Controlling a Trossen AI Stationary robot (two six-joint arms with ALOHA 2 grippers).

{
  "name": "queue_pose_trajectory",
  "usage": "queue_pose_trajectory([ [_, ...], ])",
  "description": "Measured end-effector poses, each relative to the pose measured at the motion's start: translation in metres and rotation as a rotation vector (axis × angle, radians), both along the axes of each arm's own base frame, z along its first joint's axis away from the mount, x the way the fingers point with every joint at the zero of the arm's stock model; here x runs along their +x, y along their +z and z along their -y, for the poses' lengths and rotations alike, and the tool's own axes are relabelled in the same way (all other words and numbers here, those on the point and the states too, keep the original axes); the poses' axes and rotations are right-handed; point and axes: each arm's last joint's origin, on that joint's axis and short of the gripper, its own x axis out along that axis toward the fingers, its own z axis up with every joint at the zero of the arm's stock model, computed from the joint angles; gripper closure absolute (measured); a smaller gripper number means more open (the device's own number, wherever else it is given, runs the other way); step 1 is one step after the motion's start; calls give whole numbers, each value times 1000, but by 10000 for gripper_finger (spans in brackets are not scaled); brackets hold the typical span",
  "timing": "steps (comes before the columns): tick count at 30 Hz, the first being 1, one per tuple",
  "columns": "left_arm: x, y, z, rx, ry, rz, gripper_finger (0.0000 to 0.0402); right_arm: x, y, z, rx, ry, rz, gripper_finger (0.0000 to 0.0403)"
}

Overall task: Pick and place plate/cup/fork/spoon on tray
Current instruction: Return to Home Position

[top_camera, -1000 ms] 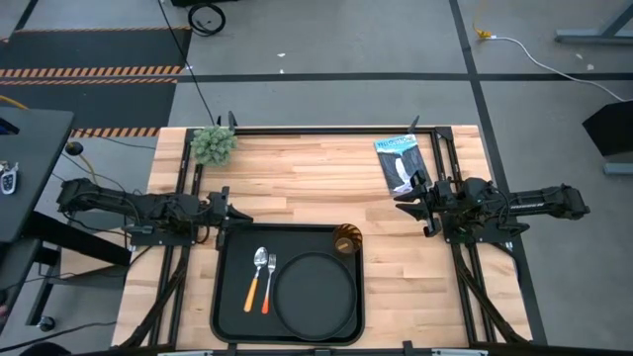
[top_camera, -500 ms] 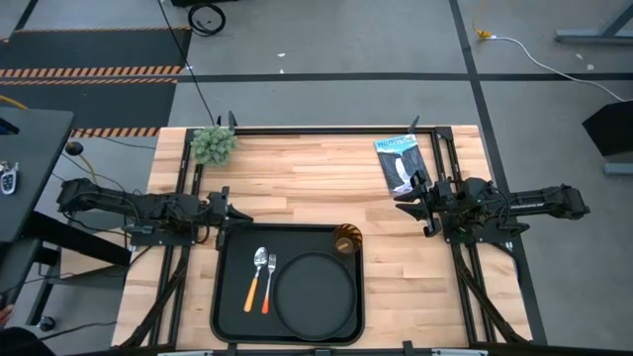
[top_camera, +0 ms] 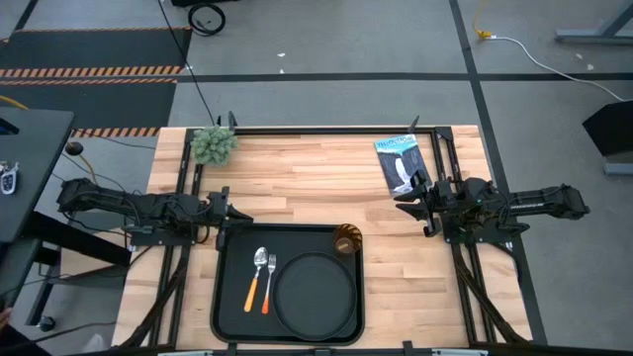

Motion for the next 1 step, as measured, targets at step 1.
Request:
queue_pose_trajectory([
  [1,0,0,0,0,0,0,374,0,0,0,0,0,0,309],
])
